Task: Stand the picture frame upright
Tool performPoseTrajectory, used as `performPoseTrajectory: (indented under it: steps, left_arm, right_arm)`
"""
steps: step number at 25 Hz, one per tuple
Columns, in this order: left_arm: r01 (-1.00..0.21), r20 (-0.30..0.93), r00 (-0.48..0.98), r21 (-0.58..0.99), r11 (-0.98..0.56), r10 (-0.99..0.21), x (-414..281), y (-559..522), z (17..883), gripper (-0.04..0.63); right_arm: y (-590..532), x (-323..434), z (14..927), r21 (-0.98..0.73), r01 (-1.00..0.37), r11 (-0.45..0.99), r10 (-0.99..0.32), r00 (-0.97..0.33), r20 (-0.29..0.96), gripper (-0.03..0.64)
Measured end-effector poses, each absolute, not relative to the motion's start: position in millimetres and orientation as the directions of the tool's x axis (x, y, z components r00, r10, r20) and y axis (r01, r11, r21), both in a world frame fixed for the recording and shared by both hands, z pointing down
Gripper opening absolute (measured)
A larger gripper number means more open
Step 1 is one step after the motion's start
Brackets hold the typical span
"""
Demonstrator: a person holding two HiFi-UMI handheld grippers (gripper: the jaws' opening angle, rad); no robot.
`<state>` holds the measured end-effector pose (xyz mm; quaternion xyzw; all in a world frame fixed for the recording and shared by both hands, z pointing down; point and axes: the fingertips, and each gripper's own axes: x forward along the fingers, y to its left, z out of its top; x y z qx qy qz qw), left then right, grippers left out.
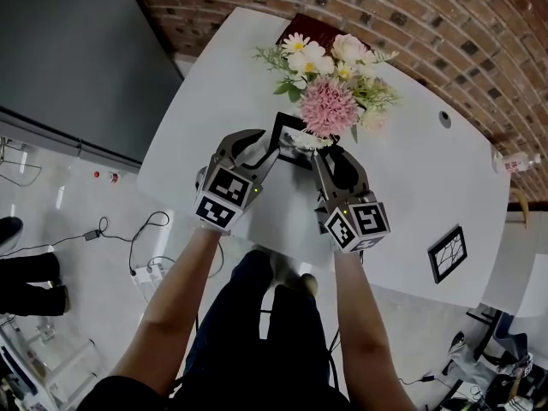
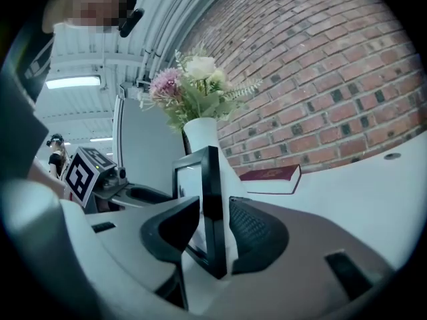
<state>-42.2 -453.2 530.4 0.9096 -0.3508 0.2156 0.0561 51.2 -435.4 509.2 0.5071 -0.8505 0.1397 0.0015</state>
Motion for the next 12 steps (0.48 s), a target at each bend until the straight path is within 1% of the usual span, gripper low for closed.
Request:
performPoseTrajectory:
  steps: [10, 11, 12]
  left_arm:
    - [-0.666, 0.443, 0.658, -0.036, -0.745, -0.609, -51, -442, 530, 0.163]
    - [-0.667, 0.445, 0.656, -0.036, -0.744, -0.61, -53, -441, 529, 0.16]
    - [-0.67, 0.445, 0.653, -0.037, -0.742, -0.612, -54, -439, 528, 0.133]
  right_arm:
    - [-421, 59, 511, -0.261, -0.865, 0.428, -0.86, -0.479, 0.176, 0.144]
    - [-419, 60, 511, -0.265, -0.866, 0.425, -0.859, -0.478, 0.182, 0.144]
    - [-417, 61, 511, -0.27, -0.865, 0.422, -0.858, -0.478, 0.187, 0.144]
